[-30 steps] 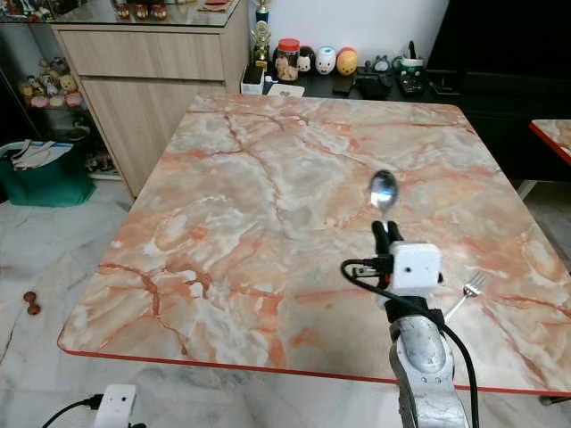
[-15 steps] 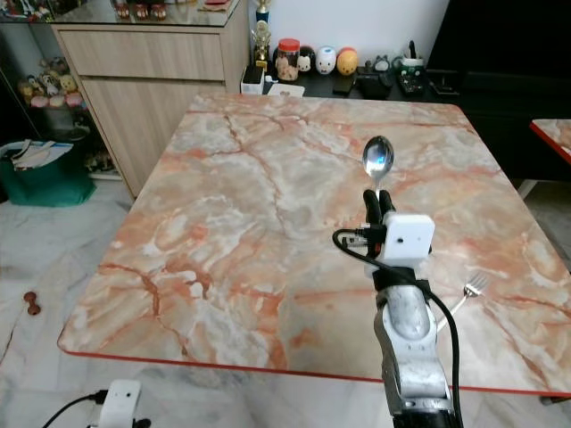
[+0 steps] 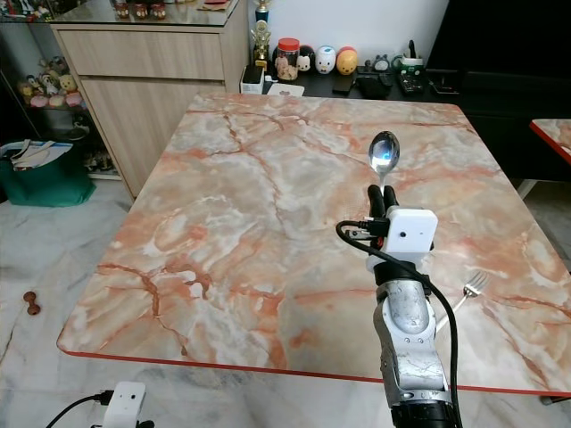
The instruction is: Setting the table
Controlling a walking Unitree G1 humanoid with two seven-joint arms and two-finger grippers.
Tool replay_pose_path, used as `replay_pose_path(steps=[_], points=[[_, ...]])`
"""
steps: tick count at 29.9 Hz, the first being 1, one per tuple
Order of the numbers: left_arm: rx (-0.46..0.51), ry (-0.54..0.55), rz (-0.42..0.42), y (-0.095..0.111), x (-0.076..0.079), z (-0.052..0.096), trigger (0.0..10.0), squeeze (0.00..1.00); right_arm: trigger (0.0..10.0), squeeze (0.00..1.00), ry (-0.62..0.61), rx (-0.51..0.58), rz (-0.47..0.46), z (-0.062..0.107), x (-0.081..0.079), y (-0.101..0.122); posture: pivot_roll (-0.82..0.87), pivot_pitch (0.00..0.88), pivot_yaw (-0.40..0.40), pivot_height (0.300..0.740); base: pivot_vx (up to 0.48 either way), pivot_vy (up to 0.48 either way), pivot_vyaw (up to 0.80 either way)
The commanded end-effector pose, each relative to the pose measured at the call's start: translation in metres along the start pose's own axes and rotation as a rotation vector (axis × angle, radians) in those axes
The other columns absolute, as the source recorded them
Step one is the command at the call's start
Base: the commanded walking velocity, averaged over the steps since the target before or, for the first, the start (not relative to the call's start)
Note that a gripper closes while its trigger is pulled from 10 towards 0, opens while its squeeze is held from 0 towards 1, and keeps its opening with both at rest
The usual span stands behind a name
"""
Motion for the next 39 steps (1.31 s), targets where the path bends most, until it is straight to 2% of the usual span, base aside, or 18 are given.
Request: replay_pose_path(steps=[1,6,13,20,39], points=[[0.000,-0.012,-0.012,-0.002,0.001,0.000,10.0,0.00,10.0,0.00,-0.016,0.026,-0.001,-0.004,0.004,0.005,-0.04,0.000,-0.025,0.740,0.000,-0.304,0.00],[0.003,-0.014,-0.011,-0.001,0.002,0.000,10.0,0.00,10.0,0.00,-0.011,0.033,0.024,-0.006,0.003,0.008,-0.04,0.000,-0.026,0.740,0.000,-0.306,0.00],[0.012,-0.017,0.006,0.002,0.003,0.000,10.0,0.00,10.0,0.00,-0.014,0.039,0.004,-0.009,0.003,0.010,-0.04,0.000,-0.028,0.740,0.000,-0.310,0.00],[0.016,-0.018,0.014,0.004,0.003,-0.001,10.0,0.00,10.0,0.00,-0.021,0.036,-0.002,-0.010,0.004,0.010,-0.04,0.000,-0.030,0.740,0.000,-0.321,-0.67],[0.006,-0.019,0.022,0.004,0.006,-0.001,10.0,0.00,10.0,0.00,0.005,0.067,0.007,-0.015,-0.002,0.017,-0.04,0.000,-0.038,0.740,0.000,-0.322,0.00]])
Point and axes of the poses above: a point about 5 cm out from each wrist's last joint towards the gripper, its own z axis pointing back from the gripper into the wrist, its own y axis along the axis of the wrist's last joint, x = y × z, the point moved 1 cm from there along -z, pointing out of the wrist towards the gripper, and after that the axes turned 3 degrees about -z, right-handed, at the moved point
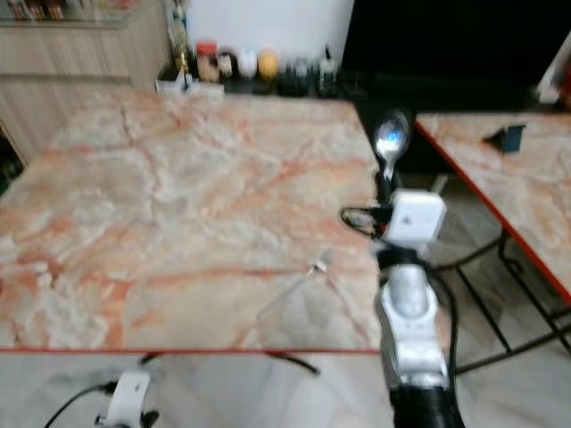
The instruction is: Setting the table
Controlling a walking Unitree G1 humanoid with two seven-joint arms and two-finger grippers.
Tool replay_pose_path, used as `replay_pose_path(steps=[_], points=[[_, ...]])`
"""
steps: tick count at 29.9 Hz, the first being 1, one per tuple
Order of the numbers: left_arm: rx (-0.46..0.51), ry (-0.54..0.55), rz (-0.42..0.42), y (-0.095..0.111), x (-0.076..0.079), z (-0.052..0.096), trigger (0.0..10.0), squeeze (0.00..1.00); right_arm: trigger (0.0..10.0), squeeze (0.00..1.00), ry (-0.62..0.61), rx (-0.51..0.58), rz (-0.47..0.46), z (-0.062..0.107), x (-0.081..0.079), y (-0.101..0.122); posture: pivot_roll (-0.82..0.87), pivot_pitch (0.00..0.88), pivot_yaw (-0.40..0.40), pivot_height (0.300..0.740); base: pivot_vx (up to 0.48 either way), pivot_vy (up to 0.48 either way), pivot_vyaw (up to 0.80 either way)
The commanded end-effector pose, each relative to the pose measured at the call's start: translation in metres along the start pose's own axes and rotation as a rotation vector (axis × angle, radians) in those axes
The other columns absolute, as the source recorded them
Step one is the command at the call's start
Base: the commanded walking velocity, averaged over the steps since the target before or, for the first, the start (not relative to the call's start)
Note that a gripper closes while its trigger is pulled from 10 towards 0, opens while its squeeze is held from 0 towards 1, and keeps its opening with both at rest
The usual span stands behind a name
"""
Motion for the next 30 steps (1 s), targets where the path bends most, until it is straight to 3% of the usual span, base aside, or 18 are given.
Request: replay_pose_path(steps=[1,30], points=[[-0.010,-0.007,0.008,-0.001,0.004,0.000,10.0,0.00,10.0,0.00,-0.023,0.011,0.020,-0.001,0.009,0.004,-0.04,0.000,-0.037,0.740,0.000,-0.319,0.00],[-0.030,-0.004,-0.041,-0.007,0.001,0.001,10.0,0.00,10.0,0.00,-0.020,0.052,0.060,-0.009,0.009,0.021,-0.08,0.000,-0.001,0.740,0.000,-0.316,0.00]])
Point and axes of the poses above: a point about 5 cm out from each wrist's last joint towards the gripper, its own z axis pointing back from the gripper into the wrist, its own y axis along the axis of the wrist's last joint, x = y × z, the point moved 1 cm from there along -z, pointing out of the wrist towards the gripper, and after that the axes turned 3 degrees about -z, right-handed, at the moved point
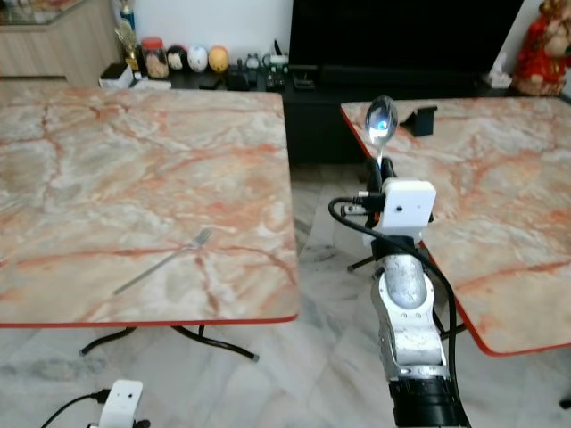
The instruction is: Setting the table
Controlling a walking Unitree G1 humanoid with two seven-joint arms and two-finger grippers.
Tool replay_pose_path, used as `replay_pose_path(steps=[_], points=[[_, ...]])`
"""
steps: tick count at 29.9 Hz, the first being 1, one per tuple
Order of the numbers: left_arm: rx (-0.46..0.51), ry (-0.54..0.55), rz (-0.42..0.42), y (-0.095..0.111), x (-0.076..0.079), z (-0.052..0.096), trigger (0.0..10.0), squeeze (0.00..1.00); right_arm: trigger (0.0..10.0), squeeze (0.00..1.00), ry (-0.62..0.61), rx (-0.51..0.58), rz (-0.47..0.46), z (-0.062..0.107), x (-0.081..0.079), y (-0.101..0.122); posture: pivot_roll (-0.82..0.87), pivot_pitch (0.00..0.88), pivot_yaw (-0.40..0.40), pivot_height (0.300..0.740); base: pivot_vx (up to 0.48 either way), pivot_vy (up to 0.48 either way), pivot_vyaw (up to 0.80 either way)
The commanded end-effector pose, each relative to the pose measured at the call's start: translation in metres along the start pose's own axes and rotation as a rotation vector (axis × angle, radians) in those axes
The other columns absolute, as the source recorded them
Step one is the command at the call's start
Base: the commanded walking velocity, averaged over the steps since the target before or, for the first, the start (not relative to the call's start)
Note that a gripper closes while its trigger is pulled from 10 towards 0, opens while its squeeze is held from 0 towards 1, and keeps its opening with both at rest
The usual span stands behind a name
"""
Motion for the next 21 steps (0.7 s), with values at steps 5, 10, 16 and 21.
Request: replay_pose_path(steps=[5,10,16,21], points=[[-0.011,-0.006,-0.021,-0.0017,-0.0014,0.0002,10.0,0.00,10.0,0.00,-0.001,0.026,0.003,-0.0017,-0.0017,0.0074,-0.08,0.000,-0.002,0.740,0.000,-0.313,0.00],[0.000,0.009,-0.001,0.0014,-0.0044,0.0000,10.0,0.00,10.0,0.00,0.008,0.014,0.008,0.0023,-0.0028,0.0042,-0.08,0.000,-0.004,0.740,0.000,-0.314,0.00],[-0.006,0.014,-0.004,-0.0010,-0.0060,0.0005,10.0,0.00,10.0,0.00,0.005,0.015,0.008,0.0023,-0.0028,0.0047,-0.08,0.000,-0.005,0.740,0.000,-0.314,0.00],[0.003,0.019,0.003,0.0021,-0.0059,0.0000,10.0,0.00,10.0,0.00,0.005,0.021,0.010,0.0012,-0.0033,0.0065,-0.08,0.000,-0.001,0.740,0.000,-0.313,0.00]])
Point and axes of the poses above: a point about 5 cm out from each wrist's last joint towards the gripper, its own z axis pointing back from the gripper into the wrist, its own y axis along the axis of the wrist's last joint, x = y × z, the point moved 1 cm from there along -z, pointing out of the wrist towards the gripper, and after that the axes turned 3 degrees about -z, right-handed, at the moved point
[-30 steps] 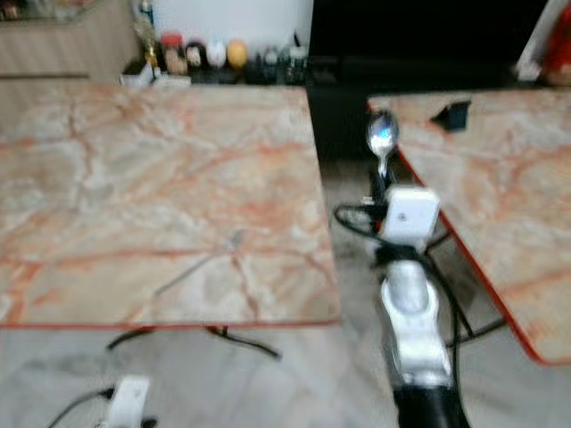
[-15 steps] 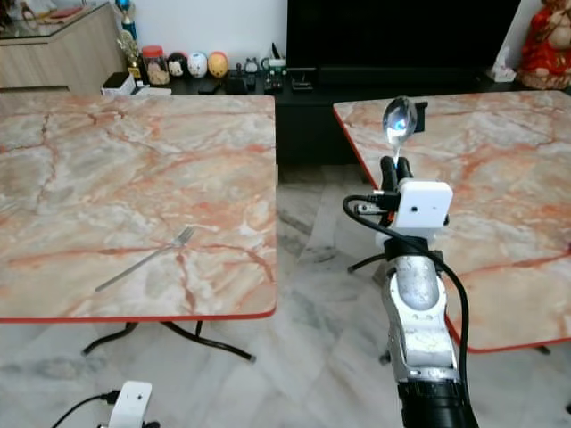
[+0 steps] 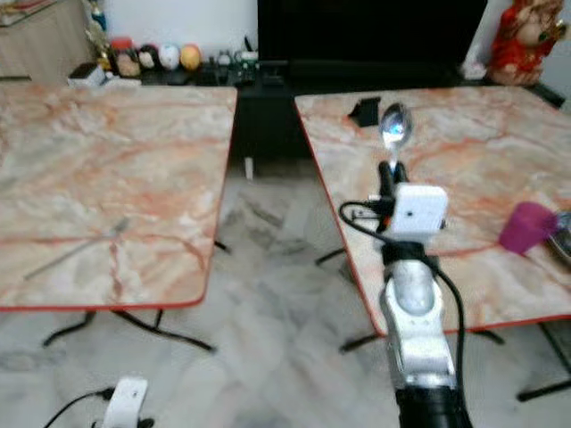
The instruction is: Setting the table
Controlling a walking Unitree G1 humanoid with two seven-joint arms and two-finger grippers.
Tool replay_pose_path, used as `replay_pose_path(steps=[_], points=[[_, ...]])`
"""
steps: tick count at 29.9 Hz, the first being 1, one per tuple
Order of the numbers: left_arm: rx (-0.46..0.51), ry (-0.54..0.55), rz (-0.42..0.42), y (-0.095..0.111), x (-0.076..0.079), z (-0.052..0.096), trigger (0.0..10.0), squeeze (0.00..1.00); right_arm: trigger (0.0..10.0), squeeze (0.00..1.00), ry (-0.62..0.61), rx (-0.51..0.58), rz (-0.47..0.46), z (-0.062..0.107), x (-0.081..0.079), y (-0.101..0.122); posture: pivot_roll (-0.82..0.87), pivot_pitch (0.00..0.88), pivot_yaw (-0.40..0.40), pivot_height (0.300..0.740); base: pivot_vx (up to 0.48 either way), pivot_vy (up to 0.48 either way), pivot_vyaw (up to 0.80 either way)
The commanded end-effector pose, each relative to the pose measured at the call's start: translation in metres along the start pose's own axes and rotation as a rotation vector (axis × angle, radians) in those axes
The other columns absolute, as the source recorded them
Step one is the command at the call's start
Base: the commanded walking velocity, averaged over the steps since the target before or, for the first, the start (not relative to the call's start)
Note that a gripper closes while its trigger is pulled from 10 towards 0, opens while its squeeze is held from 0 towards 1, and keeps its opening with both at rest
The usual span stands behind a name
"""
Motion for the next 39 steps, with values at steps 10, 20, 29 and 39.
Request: replay_pose_path(steps=[10,20,29,39], points=[[0.032,-0.005,0.020,0.016,0.007,-0.003,10.0,0.00,10.0,0.00,-0.006,0.014,0.042,0.001,0.005,0.005,-0.08,0.000,0.001,0.740,0.000,-0.314,0.09],[0.045,-0.002,0.024,0.021,0.006,-0.003,10.0,0.00,10.0,0.00,-0.023,0.014,0.022,0.001,0.008,0.004,-0.09,0.000,0.002,0.740,0.000,-0.312,0.21],[0.060,0.002,0.030,0.027,0.006,-0.004,10.0,0.00,10.0,0.00,-0.027,0.019,0.022,-0.002,0.008,0.007,-0.09,0.000,0.000,0.740,0.000,-0.314,0.00],[0.067,0.003,0.033,0.030,0.006,-0.004,10.0,0.00,10.0,0.00,-0.040,0.026,0.026,-0.005,0.011,0.009,-0.08,0.000,-0.001,0.740,0.000,-0.315,0.00]])
Point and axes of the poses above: a point about 5 cm out from each wrist's last joint towards the gripper, its own z axis pointing back from the gripper into the wrist, its own y axis along the axis of the wrist's last joint, x = y × z, the point moved 1 cm from there along -z, pointing out of the wrist towards the gripper, and after that the axes turned 3 degrees about -z, right-handed, at the moved point
